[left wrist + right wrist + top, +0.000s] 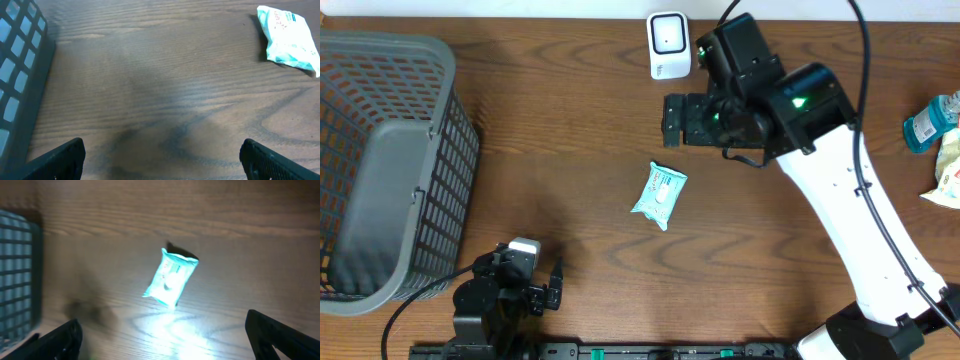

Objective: Scan the item barcode
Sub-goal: 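Move the right gripper over the green wipes pack and lower it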

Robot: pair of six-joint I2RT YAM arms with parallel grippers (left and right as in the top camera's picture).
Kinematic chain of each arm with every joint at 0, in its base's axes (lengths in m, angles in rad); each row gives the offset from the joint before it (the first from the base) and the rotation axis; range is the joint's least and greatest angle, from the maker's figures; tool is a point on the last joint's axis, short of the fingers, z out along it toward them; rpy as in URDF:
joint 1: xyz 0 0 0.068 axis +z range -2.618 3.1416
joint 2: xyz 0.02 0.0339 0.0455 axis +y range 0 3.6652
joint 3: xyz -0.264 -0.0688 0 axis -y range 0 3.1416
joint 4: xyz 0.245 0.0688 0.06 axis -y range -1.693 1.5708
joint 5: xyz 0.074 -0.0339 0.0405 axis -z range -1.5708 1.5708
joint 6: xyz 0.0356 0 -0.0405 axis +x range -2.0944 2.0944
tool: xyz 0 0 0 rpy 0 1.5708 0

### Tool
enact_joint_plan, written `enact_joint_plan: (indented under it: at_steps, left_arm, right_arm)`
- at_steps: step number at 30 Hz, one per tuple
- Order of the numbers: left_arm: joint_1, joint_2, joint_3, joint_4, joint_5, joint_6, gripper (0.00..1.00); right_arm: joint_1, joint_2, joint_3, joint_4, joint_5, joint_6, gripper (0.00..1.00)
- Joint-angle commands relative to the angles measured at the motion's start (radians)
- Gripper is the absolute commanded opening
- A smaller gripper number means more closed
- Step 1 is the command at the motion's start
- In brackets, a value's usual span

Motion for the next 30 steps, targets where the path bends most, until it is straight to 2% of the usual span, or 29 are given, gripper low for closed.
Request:
enact_joint_plan:
  at_steps: [1, 6, 14, 20, 24, 29, 30]
  left_arm:
    - [-0.003, -0.006, 0.002, -0.001, 0.012, -0.009, 0.99]
    - [-0.003, -0.006, 0.002, -0.001, 0.012, -0.009, 0.98]
    - [-0.003, -0.006, 0.002, -0.001, 0.012, -0.009, 0.99]
    - [-0.003, -0.006, 0.002, -0.001, 0.012, -0.009, 0.99]
    - [-0.003, -0.006, 0.002, -0.001, 0.012, -0.009, 0.99]
    - [-0.003, -0.006, 0.002, -0.001, 0.012, -0.009, 0.99]
    - [-0.003, -0.006, 0.002, -0.001, 0.012, -0.009, 0.99]
  right_arm:
    - [0.019, -0.001, -0.092, 0.038, 0.038, 0.023, 0.99]
    - [0.020, -0.001, -0.248, 0.163, 0.037, 0.023, 0.99]
    - [0.021, 0.000, -0.383, 0.279, 0.037, 0.030, 0.99]
    - [0.022, 0.002, -0.580, 0.458, 0.021, 0.267, 0.99]
    - [0.034, 0.002, -0.721, 0.632, -0.058, 0.324, 0.99]
    - [0.049, 0.002, -0.827, 0.757, -0.055, 0.374, 0.85]
    - [0.049, 0.002, -0.842, 0.768, -0.048, 0.396, 0.77]
